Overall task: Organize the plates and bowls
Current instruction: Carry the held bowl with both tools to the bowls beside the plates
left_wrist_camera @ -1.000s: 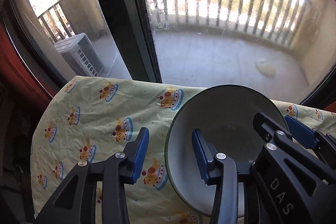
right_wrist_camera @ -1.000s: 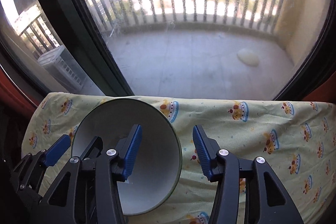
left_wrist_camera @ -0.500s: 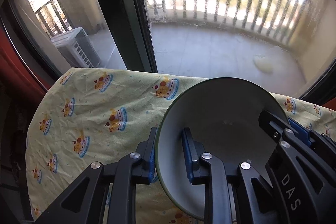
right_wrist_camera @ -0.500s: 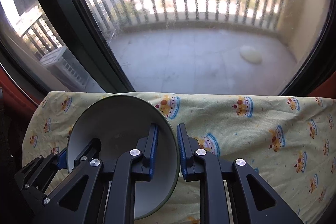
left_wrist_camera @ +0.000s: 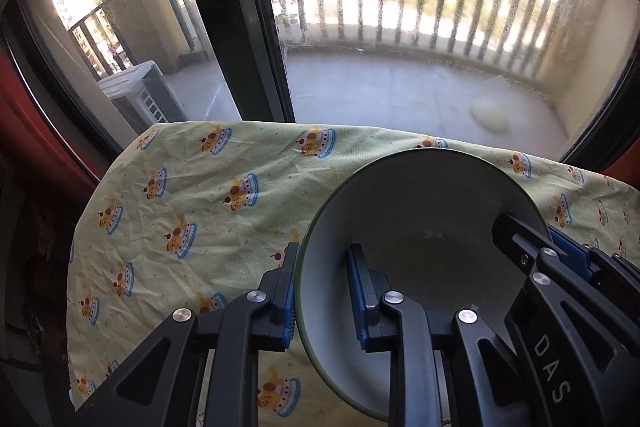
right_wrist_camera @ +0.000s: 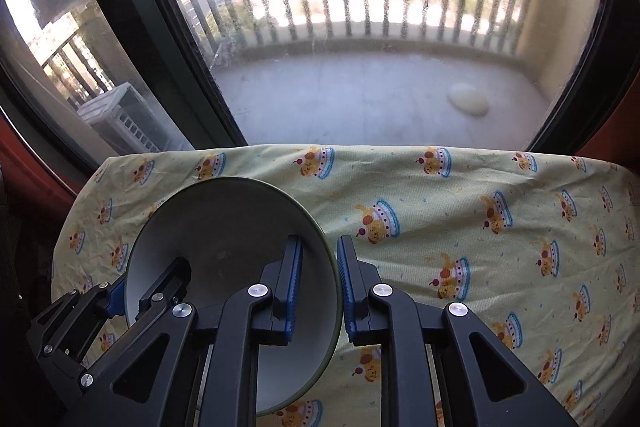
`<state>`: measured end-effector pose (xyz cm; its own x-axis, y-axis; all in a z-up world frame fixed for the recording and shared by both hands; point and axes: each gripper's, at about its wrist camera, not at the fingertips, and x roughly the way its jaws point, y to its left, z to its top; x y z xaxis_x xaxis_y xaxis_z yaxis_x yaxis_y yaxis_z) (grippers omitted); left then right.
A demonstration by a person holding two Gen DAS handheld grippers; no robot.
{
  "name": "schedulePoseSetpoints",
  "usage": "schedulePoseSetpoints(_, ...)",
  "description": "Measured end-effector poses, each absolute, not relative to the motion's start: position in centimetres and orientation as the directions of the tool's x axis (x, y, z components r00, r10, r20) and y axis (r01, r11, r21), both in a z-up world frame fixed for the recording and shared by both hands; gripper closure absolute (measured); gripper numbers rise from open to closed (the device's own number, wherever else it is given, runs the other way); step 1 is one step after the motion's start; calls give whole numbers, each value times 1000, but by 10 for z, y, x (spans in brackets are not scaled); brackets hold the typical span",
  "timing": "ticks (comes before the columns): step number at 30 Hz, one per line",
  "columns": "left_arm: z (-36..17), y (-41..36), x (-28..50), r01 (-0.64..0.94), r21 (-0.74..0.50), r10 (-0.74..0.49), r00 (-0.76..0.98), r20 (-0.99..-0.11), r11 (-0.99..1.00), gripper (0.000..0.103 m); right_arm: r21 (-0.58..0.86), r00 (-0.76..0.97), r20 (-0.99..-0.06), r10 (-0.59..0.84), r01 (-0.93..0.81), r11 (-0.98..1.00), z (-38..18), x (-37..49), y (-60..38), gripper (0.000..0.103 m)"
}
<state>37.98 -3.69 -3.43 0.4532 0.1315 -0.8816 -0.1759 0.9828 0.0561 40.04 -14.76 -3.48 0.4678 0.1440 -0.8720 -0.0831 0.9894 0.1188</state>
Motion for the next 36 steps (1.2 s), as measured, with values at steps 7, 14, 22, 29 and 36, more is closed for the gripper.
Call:
schedulePoseSetpoints(7, -8, -39, 349, -129, 55, 111, 486, -867, 990, 82, 115, 487, -865, 121, -44, 992, -10, 365, -149, 82)
schedulePoseSetpoints(14, 18, -33, 315, -93, 48, 89, 515, -852, 995, 82, 112, 508, -855, 100, -6, 994, 18, 328, -144, 82)
schedulePoseSetpoints(22, 38, -30, 270, -60, 32, 60, 539, -840, 998, 82, 100, 537, -841, 70, 26, 995, 44, 278, -140, 82)
schedulePoseSetpoints(29, 47, -41, 230, -10, 35, 34, 554, -832, 999, 82, 95, 552, -833, 45, 63, 993, 56, 230, -146, 82)
schedulePoseSetpoints(36, 46, -57, 197, 54, 26, -9, 553, -833, 998, 82, 77, 553, -833, 2, 111, 991, 57, 186, -157, 82)
